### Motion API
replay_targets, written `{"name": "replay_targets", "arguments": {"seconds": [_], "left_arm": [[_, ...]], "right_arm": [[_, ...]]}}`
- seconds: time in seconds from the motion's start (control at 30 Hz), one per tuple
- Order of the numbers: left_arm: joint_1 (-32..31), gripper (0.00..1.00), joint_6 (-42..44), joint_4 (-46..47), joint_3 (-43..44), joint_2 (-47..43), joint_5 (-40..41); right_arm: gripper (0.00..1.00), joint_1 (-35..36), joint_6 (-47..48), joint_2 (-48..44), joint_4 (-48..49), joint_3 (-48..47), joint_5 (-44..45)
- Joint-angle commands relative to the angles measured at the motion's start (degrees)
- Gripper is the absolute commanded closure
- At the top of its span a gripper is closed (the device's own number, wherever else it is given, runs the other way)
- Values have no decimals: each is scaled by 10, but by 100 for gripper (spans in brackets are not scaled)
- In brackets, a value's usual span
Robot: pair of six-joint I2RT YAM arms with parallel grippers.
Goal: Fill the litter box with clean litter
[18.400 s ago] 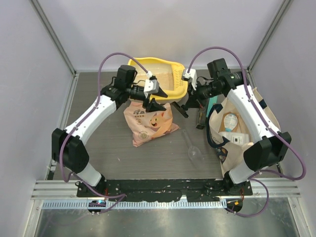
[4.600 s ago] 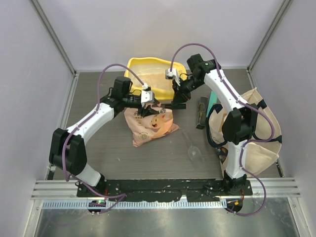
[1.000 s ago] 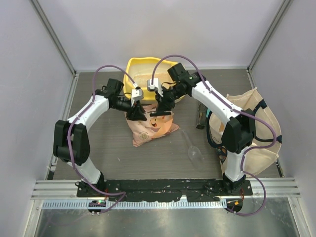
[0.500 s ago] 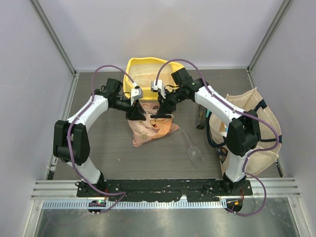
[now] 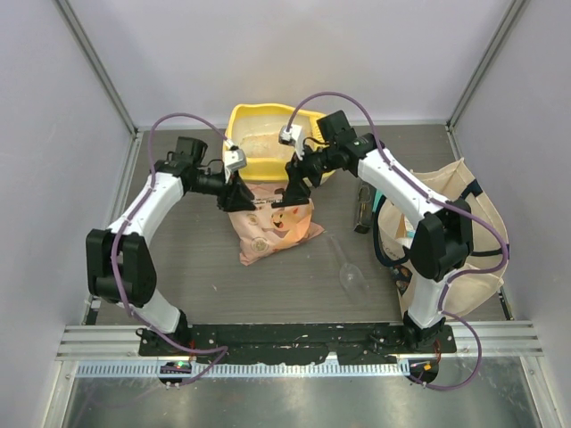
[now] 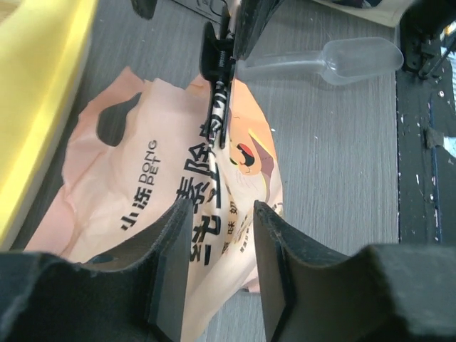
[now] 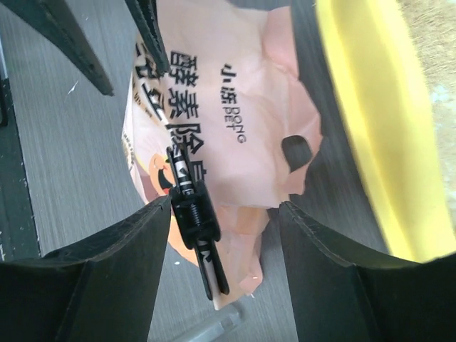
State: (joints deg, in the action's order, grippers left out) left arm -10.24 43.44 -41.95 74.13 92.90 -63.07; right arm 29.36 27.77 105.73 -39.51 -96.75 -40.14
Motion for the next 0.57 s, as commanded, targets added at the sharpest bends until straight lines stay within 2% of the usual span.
{"name": "replay_targets", "arguments": {"seconds": [0.0,0.03,0.07,0.13,0.17,0.2,0.27,0.3,0.33,0.43,0.5,0.53], "left_arm": [[22,55,-84,60,-3,-57,-4],[26,53,-108,79,-10,-68,10],[33,52,-169,136,-29,-78,21],[43,46,-221,193,-63,-111,52],[46,43,-272,243,-73,-119,93],[50,33,-290,266,-84,-136,117],[62,30,-342,319,-111,-149,177],[66,7,-362,336,-120,-159,197],[76,1,-381,364,-135,-163,219],[100,0,-431,397,-151,-171,259],[100,0,-465,403,-151,-169,299],[121,0,-473,403,-142,-167,316]], "right_arm": [[32,-13,-64,-40,30,-59,42],[27,-15,-88,-44,31,-69,74],[27,-16,-106,-47,46,-68,116],[26,-17,-174,-48,62,-67,200],[26,-16,-200,-46,66,-67,300],[26,-16,-226,-41,67,-70,349],[26,-16,-277,-24,48,-81,471],[26,-16,-280,-19,41,-91,498],[25,-16,-300,-16,38,-89,518],[25,-16,-301,-25,66,-59,545],[25,-17,-303,-15,72,-77,558],[24,-16,-297,-10,77,-89,567]]}}
